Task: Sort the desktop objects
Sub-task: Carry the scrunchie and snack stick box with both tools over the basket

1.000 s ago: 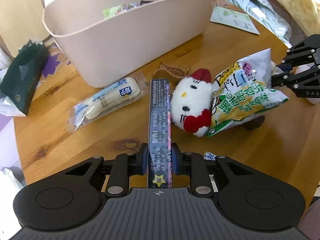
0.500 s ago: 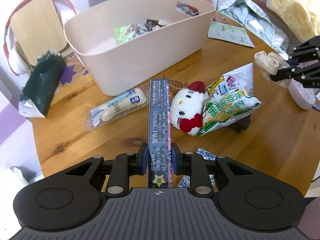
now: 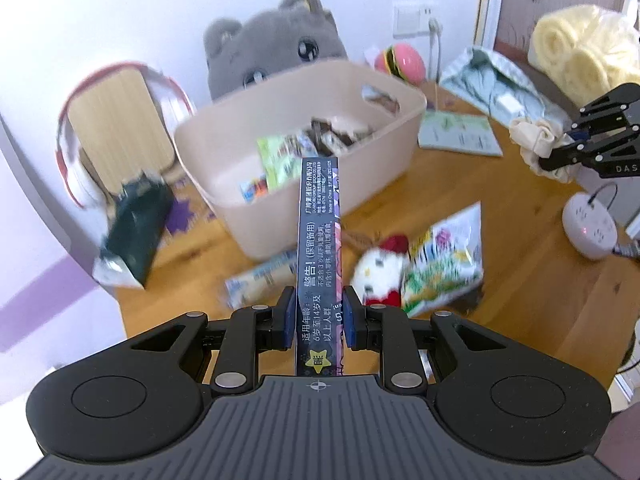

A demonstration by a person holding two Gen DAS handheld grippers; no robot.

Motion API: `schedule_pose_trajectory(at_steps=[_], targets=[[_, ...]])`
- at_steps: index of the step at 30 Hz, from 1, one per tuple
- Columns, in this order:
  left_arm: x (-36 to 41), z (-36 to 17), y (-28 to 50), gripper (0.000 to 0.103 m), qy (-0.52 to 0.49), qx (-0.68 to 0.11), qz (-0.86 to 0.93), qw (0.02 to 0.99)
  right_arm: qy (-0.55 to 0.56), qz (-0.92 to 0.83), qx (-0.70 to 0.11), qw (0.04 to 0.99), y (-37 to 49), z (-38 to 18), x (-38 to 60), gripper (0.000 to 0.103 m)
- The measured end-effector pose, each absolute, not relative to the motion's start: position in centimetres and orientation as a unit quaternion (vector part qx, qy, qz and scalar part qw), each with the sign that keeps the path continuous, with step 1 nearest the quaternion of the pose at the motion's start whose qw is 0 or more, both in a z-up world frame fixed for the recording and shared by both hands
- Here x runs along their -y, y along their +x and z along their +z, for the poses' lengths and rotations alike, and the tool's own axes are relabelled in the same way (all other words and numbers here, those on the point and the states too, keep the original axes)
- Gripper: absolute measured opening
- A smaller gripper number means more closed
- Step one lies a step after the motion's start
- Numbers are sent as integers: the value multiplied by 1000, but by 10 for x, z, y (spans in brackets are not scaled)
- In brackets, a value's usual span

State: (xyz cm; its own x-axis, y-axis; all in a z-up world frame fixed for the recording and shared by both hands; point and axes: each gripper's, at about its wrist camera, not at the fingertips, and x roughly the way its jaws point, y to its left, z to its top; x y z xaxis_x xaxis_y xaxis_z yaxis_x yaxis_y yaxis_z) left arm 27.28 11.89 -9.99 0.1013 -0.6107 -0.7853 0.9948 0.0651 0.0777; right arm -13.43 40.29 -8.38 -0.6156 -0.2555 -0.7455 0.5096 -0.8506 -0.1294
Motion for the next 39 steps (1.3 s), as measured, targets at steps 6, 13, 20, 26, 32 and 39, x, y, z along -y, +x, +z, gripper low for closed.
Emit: schedule_pose_trajectory(at_steps=[6,13,20,26,32,39], targets=[[-104,-74,278,24,315,-264,-614,674,354,-895,-163,215,-144,-62,-405,13],[-75,-51,288,24,321,-226,-624,676,329,-903,-175,212,-166,-40,-400,13],[-42,-45,303,24,307,-219,-628,680,306,-909,-190,210,-197,-24,-385,13],[-15,-55,311,24,291,-239,-622,687,291,-911,-205,209,-229,-15,-366,13],[10,-78,315,24,296,-256,-609,690,292,-913,-201,201,-262,-20,-349,13],[37,-104,324,24,297,-273,-591,699,312,-914,-187,182,-298,-44,-333,13]])
